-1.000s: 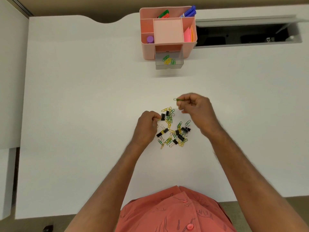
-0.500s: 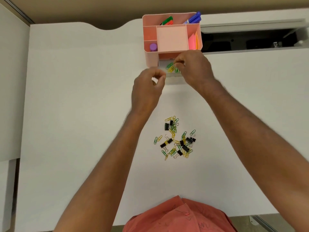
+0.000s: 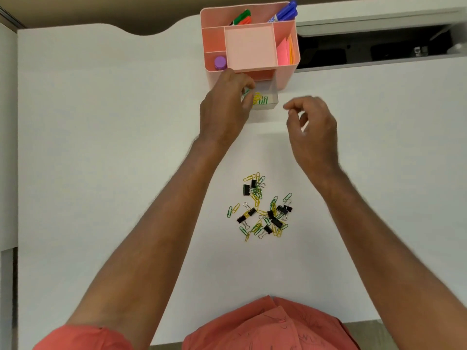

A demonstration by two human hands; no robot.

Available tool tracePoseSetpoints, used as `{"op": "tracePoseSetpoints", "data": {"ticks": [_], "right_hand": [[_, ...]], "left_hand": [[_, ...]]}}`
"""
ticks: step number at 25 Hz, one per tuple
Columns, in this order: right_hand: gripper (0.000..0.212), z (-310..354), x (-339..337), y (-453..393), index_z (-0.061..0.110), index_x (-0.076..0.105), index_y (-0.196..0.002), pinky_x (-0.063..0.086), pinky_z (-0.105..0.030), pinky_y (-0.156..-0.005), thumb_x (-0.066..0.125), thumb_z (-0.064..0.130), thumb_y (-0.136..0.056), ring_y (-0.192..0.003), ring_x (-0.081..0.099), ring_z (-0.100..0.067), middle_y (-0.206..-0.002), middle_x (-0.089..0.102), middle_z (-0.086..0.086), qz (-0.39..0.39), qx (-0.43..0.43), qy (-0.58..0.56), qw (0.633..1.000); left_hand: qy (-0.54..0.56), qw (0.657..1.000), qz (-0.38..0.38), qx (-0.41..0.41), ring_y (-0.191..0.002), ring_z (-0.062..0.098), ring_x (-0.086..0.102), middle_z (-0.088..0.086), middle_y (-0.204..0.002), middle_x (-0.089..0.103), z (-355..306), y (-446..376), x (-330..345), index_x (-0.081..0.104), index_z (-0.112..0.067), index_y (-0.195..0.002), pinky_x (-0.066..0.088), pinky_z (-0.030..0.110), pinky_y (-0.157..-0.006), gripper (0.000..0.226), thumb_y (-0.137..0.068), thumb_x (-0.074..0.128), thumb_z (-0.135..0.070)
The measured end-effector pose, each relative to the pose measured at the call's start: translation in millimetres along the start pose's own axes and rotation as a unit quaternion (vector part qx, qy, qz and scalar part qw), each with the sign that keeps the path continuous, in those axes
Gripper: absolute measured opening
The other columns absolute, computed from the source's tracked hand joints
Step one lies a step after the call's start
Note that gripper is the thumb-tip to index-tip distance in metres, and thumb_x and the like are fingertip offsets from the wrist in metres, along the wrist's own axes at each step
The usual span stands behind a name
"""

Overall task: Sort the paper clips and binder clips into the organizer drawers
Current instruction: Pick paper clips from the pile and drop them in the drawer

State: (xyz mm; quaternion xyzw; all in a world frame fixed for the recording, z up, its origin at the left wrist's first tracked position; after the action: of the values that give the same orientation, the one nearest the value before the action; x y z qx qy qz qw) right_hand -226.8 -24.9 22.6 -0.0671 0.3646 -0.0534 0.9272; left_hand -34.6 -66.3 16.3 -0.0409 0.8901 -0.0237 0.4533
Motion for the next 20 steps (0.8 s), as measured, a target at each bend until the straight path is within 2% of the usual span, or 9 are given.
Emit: {"op": "tracePoseSetpoints", "data": {"ticks": [2,4,6,8,10,12,16,20], "right_hand": [[0.017,-16,13,35,0.02,0.069,-0.105,0.052,-0.029,-0.076,0.055,0.013,-0.097,-0.08,0.058,-0.009,-0.101,0.062,0.005,0.061,0.025,0.002,0.998],[0.018,-31,35,71,0.024,0.066,-0.114,0.054,-0.033,-0.084,0.061,0.019,-0.097,-0.094,0.059,-0.009,-0.109,0.059,0.006,0.16,0.047,0.028,0.986],[0.042,-39,55,101,0.027,0.057,-0.134,0.05,-0.032,-0.098,0.068,0.029,-0.093,-0.118,0.051,-0.013,-0.128,0.053,0.006,0.262,0.036,0.074,0.962],[0.07,-38,66,121,0.026,0.043,-0.15,0.041,-0.031,-0.105,0.074,0.036,-0.088,-0.132,0.037,-0.017,-0.145,0.042,0.005,0.332,-0.001,0.125,0.935],[0.077,-34,68,125,0.026,0.038,-0.154,0.04,-0.033,-0.105,0.073,0.03,-0.086,-0.131,0.035,-0.019,-0.148,0.039,0.003,0.344,-0.041,0.16,0.924],[0.071,-33,69,124,0.028,0.044,-0.15,0.043,-0.034,-0.101,0.071,0.021,-0.085,-0.126,0.038,-0.019,-0.142,0.042,0.003,0.333,-0.066,0.167,0.925],[0.044,-36,70,123,0.026,0.06,-0.133,0.049,-0.034,-0.091,0.07,0.018,-0.091,-0.117,0.044,-0.017,-0.125,0.05,0.004,0.307,-0.045,0.132,0.941],[0.015,-42,61,129,0.023,0.064,-0.11,0.053,-0.038,-0.079,0.067,0.027,-0.096,-0.104,0.052,-0.015,-0.105,0.056,0.006,0.27,-0.007,0.123,0.955]], "left_hand": [[0.058,0.998,-0.013,0.005,-0.084,0.002,0.056,-0.008,-0.105,0.063,1,37,3,0.068,-0.026,-0.106,0.046,0.025,-0.07,0.012,-0.095,0.062,-0.026],[0.077,0.996,0.025,-0.028,-0.078,0.001,0.051,-0.011,-0.101,0.062,11,83,22,0.067,-0.026,-0.107,0.047,0.026,-0.072,0.012,-0.096,0.061,-0.026],[0.075,0.991,0.084,-0.075,-0.085,0.003,0.053,-0.012,-0.105,0.061,26,124,45,0.065,-0.028,-0.114,0.052,0.031,-0.08,0.017,-0.097,0.061,-0.028],[0.066,0.987,0.111,-0.095,-0.103,0.01,0.056,-0.01,-0.115,0.06,37,158,56,0.062,-0.027,-0.121,0.053,0.036,-0.089,0.025,-0.096,0.062,-0.03],[0.056,0.987,0.111,-0.106,-0.114,0.015,0.054,-0.006,-0.122,0.059,42,183,57,0.06,-0.025,-0.127,0.052,0.037,-0.093,0.033,-0.095,0.064,-0.03],[0.04,0.986,0.108,-0.122,-0.117,0.018,0.05,-0.003,-0.127,0.056,44,204,55,0.056,-0.021,-0.132,0.05,0.037,-0.096,0.042,-0.092,0.068,-0.028],[-0.018,0.98,0.125,-0.154,-0.117,0.024,0.047,0.004,-0.127,0.052,53,221,55,0.052,-0.016,-0.133,0.049,0.036,-0.092,0.06,-0.083,0.079,-0.036],[-0.067,0.978,0.154,-0.124,-0.109,0.024,0.051,0.004,-0.118,0.054,40,219,60,0.055,-0.016,-0.124,0.051,0.038,-0.084,0.062,-0.078,0.082,-0.047]]}}
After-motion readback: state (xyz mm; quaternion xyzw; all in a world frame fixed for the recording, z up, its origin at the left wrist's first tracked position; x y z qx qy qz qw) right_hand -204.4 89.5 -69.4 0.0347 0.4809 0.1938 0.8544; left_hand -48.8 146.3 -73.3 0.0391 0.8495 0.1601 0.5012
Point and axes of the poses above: each hand's wrist, its own y-axis away from the middle knuckle, its own x-axis out of the palm, z = x × y, the point moved 9 cm from there along -y, towards the middle knuckle
